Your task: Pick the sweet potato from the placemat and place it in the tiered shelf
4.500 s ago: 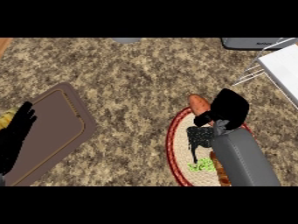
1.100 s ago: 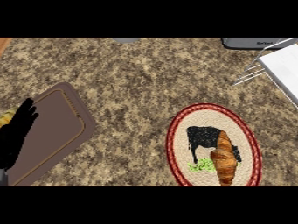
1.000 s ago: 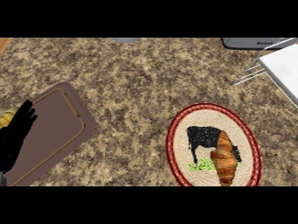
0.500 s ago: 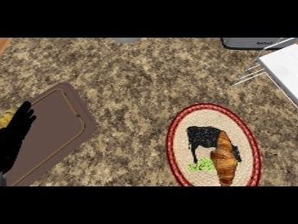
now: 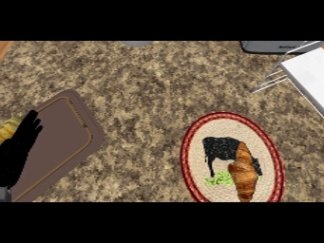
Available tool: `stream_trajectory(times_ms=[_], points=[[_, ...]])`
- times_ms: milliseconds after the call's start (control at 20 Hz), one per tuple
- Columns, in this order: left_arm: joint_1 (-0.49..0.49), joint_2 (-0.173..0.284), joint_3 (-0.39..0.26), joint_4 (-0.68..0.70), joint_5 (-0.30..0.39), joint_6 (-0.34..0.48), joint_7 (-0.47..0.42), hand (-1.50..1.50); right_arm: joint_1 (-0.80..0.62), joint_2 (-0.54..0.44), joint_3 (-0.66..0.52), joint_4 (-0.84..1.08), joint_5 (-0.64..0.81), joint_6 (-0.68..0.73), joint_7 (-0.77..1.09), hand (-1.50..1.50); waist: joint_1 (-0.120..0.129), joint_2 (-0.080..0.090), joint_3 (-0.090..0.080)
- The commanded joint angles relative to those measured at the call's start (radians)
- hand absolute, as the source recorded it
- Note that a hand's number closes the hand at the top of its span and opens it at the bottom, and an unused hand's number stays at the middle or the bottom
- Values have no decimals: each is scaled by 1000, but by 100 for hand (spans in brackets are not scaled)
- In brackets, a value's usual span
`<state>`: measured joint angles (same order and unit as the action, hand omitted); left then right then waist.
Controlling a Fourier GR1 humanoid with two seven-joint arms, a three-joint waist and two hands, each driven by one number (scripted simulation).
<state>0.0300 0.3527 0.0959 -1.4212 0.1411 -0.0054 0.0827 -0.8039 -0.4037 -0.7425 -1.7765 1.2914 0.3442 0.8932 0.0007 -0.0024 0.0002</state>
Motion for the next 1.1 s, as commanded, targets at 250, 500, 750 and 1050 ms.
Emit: stream_trajectory(times_ms=[250, 500, 750, 1050], points=[[16, -11, 14, 34, -3, -28, -36, 0, -55, 21, -70, -224, -169, 2, 93, -150, -7, -2, -1], [25, -18, 18, 11, -27, -3, -38, 0, -138, -55, -36, -443, -177, 201, 240, -150, -12, -7, -2], [27, 30, 68, -2, 24, -44, 3, 0, -182, -167, -127, -585, -210, 406, 287, -150, -40, -20, -4], [81, 19, 86, 4, 22, -19, 6, 0, -193, -206, -285, -605, -264, 623, 219, -150, -103, -57, -4]])
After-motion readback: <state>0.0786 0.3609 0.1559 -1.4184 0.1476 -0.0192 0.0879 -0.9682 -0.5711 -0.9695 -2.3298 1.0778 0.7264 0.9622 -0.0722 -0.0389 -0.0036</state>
